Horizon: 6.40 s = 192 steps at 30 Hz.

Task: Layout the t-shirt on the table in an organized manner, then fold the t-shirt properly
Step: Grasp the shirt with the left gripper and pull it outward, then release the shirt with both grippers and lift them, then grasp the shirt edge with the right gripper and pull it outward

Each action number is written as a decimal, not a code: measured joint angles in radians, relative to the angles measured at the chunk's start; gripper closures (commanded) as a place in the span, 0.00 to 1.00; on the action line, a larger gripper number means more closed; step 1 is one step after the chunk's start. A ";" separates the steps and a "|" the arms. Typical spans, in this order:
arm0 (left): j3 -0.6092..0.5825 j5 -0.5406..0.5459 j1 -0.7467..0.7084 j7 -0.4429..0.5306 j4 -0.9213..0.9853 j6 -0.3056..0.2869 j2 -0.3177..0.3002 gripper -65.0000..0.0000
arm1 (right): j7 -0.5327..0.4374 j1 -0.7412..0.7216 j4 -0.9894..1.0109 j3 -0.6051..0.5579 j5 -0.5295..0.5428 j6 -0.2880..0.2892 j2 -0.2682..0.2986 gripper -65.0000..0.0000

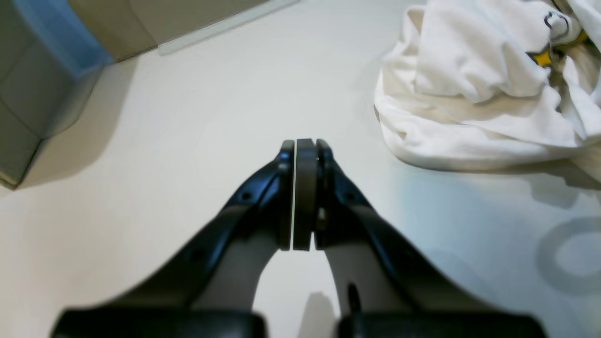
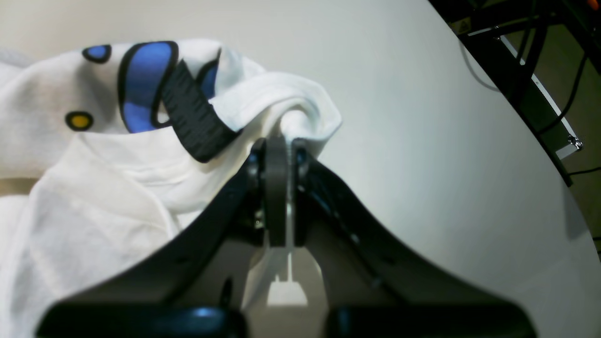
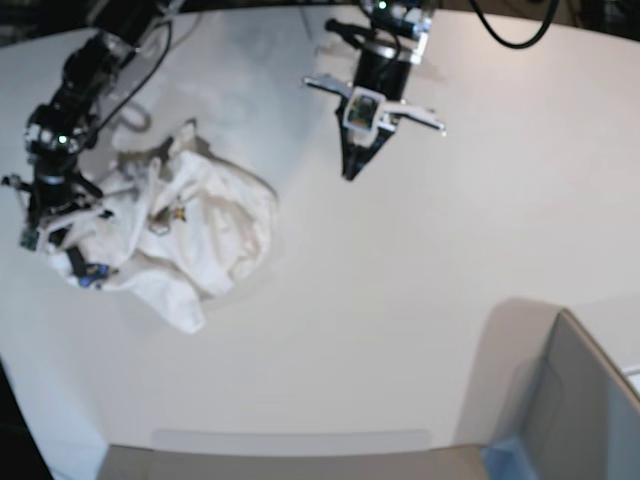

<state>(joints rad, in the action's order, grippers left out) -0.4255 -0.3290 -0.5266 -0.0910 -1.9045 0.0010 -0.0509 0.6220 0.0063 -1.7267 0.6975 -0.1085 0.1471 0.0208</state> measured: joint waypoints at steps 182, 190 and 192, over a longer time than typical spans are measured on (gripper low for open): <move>0.479 0.566 0.303 -0.514 0.039 -0.001 -0.165 0.62 | 0.264 0.069 0.105 -1.097 0.137 -0.596 -0.158 0.80; 0.480 0.566 0.302 -0.514 0.039 -0.001 -0.163 0.62 | 0.280 0.069 0.064 -1.094 0.137 -0.710 -0.097 1.00; 0.480 0.566 0.302 -0.514 0.039 -0.001 -0.162 0.62 | 0.281 0.081 0.013 -1.094 0.138 -0.740 -0.064 1.00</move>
<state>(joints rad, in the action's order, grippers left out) 0.0540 0.2367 -0.2245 -0.6048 -1.8652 -0.0002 -0.2131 0.9028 0.0872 -1.7142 -0.3965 0.0296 -0.5930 -0.0429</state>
